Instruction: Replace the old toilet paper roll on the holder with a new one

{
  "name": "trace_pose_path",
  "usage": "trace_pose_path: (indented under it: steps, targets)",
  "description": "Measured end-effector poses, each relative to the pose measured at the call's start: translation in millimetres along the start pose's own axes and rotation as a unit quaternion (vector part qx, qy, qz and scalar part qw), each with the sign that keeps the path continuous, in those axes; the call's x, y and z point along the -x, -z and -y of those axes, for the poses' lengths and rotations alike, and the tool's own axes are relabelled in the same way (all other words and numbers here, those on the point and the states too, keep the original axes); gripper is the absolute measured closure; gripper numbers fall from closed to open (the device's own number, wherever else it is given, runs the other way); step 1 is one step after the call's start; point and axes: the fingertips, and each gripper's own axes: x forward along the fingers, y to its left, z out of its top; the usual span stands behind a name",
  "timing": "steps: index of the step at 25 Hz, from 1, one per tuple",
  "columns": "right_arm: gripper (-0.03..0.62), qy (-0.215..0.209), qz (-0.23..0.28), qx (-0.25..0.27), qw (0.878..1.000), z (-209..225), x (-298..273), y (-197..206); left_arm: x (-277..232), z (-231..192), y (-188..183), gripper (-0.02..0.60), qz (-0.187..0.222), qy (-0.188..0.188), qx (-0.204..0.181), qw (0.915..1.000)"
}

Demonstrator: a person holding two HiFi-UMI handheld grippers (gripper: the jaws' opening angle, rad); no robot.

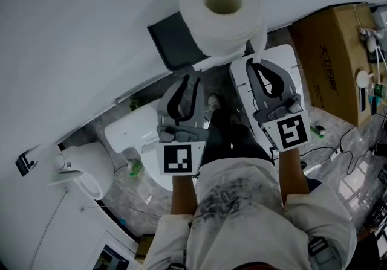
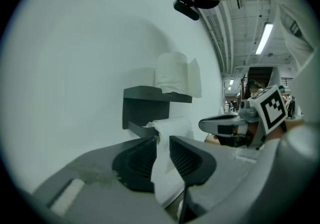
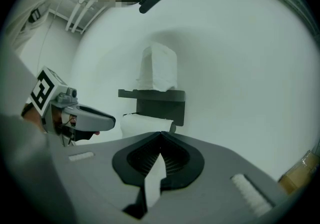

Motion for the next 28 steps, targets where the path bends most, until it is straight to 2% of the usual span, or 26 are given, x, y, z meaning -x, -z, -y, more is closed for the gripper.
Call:
trace_pose_path:
  steps: [14, 22, 28]
  targets:
    - [0.592, 0.014, 0.005, -0.009, 1.000, 10.5, -22.1, 9.3, -20.1, -1.8, 1.1, 0.457, 0.012, 0.019, -0.004, 0.9997]
    - [0.592, 0.020, -0.010, -0.019, 1.000, 15.6, -30.2, 16.2, -22.7, -0.7, 2.1, 0.456, 0.010, 0.033, -0.004, 0.9994]
    - [0.592, 0.022, 0.000, -0.021, 1.000, 21.5, -35.1, 19.6, -26.7, 4.4, 3.1, 0.456, 0.012, 0.040, -0.002, 0.9991]
